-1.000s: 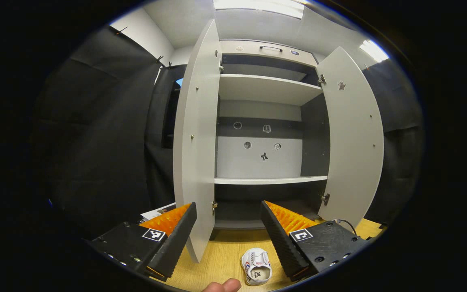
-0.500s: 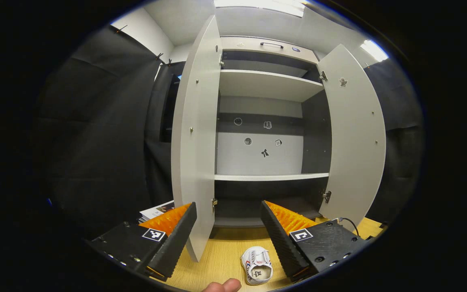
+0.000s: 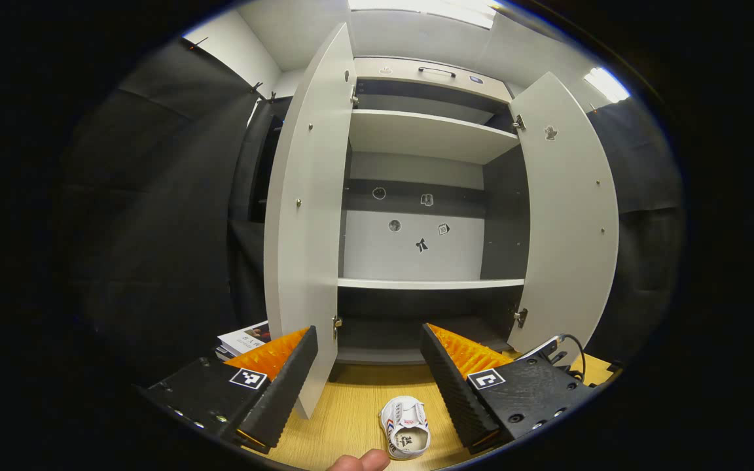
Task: Grab one shoe with the right hand and put it into the shoe cabinet, grab the other shoe with the left hand and put it into the shoe cabinet; then close the right door with the right hand and the left door with the left hand.
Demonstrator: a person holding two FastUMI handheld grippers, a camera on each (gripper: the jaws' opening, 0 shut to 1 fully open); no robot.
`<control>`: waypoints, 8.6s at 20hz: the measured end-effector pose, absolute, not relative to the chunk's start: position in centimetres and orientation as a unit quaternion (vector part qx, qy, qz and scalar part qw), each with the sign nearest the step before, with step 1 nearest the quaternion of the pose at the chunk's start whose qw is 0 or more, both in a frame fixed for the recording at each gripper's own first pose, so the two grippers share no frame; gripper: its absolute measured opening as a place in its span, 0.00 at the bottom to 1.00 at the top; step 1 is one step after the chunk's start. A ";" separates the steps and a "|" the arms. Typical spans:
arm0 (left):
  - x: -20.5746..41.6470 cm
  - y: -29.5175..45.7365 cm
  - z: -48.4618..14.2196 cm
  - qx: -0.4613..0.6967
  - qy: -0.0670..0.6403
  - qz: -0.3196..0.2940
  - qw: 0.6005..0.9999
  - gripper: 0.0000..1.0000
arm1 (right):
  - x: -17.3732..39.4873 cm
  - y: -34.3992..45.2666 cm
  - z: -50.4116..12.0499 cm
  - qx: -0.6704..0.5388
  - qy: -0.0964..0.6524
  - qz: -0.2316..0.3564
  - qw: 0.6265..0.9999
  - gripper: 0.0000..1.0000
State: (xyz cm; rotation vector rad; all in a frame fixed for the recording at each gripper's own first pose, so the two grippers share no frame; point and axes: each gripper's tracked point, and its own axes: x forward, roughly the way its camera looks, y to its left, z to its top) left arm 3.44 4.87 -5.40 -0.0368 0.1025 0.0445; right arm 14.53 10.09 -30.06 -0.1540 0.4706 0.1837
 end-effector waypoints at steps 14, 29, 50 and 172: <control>3.0 3.1 -3.8 -0.018 0.029 0.012 0.999 0.95 | 15.1 10.9 -9.1 -0.074 0.112 0.128 0.983 0.04; 2.0 3.0 -3.8 -0.014 0.018 0.012 1.000 0.95 | 32.6 11.2 6.1 -0.085 0.073 0.105 0.988 0.03; 3.5 7.0 -6.2 -0.007 0.047 0.056 0.997 0.95 | 46.6 9.6 -1.9 -0.160 0.283 0.051 0.944 0.06; 39.1 2.5 -7.3 -0.060 0.296 0.093 0.949 0.00 | 7.1 -1.8 -9.0 0.006 0.023 0.020 1.000 1.00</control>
